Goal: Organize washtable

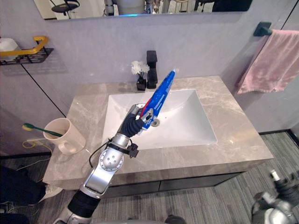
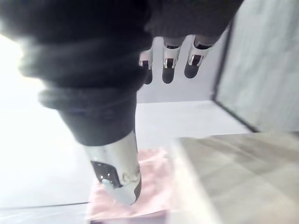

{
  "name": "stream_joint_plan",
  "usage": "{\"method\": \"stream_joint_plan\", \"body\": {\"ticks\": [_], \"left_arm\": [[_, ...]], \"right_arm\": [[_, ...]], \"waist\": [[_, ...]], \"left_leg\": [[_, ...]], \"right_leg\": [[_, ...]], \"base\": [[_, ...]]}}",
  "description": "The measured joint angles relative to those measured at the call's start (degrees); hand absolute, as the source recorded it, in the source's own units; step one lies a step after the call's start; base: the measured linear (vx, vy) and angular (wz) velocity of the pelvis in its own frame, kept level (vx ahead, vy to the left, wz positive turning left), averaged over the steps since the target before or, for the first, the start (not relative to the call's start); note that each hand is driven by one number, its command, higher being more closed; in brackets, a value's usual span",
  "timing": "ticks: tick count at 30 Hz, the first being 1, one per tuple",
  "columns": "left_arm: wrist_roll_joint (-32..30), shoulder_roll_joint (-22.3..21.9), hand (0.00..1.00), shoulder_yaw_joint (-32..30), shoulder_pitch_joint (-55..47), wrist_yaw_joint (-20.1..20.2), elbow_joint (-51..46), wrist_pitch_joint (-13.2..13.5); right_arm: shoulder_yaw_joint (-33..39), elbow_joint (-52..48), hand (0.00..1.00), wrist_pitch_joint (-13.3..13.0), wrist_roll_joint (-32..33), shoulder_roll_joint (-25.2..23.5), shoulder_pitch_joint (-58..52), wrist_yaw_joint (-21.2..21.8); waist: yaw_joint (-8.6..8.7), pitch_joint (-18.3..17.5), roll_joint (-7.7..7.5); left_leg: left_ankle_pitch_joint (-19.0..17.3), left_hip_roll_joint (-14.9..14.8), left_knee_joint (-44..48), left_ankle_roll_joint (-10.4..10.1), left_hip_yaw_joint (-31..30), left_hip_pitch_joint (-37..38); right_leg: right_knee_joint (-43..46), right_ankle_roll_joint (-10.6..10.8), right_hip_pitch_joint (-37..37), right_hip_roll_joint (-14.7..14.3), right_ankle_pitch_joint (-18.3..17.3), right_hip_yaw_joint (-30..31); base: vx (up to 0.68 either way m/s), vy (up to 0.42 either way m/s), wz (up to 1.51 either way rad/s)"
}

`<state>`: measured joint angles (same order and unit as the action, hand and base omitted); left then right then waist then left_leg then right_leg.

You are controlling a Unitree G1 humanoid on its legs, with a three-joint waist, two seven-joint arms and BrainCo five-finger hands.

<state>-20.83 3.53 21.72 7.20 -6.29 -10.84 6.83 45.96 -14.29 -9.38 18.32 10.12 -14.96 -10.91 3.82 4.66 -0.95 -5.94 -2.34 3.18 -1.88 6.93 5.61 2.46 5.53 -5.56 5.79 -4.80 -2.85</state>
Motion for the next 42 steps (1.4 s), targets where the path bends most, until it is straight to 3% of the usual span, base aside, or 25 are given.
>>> {"method": "stream_joint_plan", "body": {"ticks": [4,6,13,18,26,33,42], "left_arm": [[0.6,0.5,1.00,0.0,-2.5,0.3,0.0,0.0],[1.3,1.5,1.00,-0.1,-3.5,1.3,0.0,0.0],[4.9,2.3,1.00,-1.5,-3.8,1.5,-0.4,0.1],[5.0,2.4,1.00,-1.0,-2.4,1.4,-1.1,0.0],[5.0,2.3,1.00,0.7,1.9,-0.2,-2.6,0.1],[5.0,2.3,1.00,1.6,3.0,-1.6,-2.6,0.0],[5.0,2.3,1.00,4.1,3.4,-1.6,-2.6,0.0]], "right_arm": [[-2.0,-1.1,0.00,-2.2,0.3,3.7,3.7,1.4],[-6.7,-1.4,0.00,-4.1,1.9,6.4,6.3,4.5],[-22.1,-1.6,0.00,-5.2,6.3,9.5,12.1,12.7],[-32.6,-0.2,0.00,-3.7,12.0,9.3,14.8,16.6],[-45.9,0.9,0.00,-1.2,21.6,3.1,16.0,19.9],[-51.8,3.3,0.00,0.5,30.2,1.3,17.6,21.4],[-55.8,4.2,0.00,1.0,35.3,0.2,20.8,21.6]], "waist": [[0.17,-1.0,-0.17],[0.28,-1.1,-0.40],[-0.03,-1.2,-0.26],[-0.79,-1.5,0.05],[-1.44,-1.5,0.11],[-1.47,-1.5,0.12],[-1.52,-1.5,0.12]], "left_leg": [[-0.3,0.1,0.5,0.0,0.4,-0.3],[-0.6,0.2,1.4,0.1,0.3,-0.8],[-0.8,0.9,3.1,0.5,-2.2,-2.4],[-0.7,1.5,3.7,0.8,-3.3,-3.2],[-0.4,2.3,3.7,1.3,-4.2,-3.2],[0.2,2.7,3.2,1.9,-4.3,-3.1],[1.6,3.4,1.0,2.0,-4.2,-2.9]], "right_leg": [[0.4,0.0,1.0,-0.5,0.0,1.2],[0.4,-0.2,1.0,-0.4,0.2,1.3],[0.3,-0.1,0.9,0.2,0.4,-0.5],[0.3,0.0,0.7,0.7,0.5,-1.7],[0.3,0.0,0.4,1.2,0.6,-2.2],[-0.7,-0.1,-0.1,1.7,1.5,-2.7],[-1.6,0.0,0.8,2.0,2.1,-2.7]], "base": [[0.01,-0.006,-0.17],[-0.01,0.002,-0.03],[-0.03,0.005,0.15],[-0.01,0.013,0.14],[-0.02,0.010,0.06],[-0.03,0.012,0.02],[-0.02,0.002,0.00]]}}
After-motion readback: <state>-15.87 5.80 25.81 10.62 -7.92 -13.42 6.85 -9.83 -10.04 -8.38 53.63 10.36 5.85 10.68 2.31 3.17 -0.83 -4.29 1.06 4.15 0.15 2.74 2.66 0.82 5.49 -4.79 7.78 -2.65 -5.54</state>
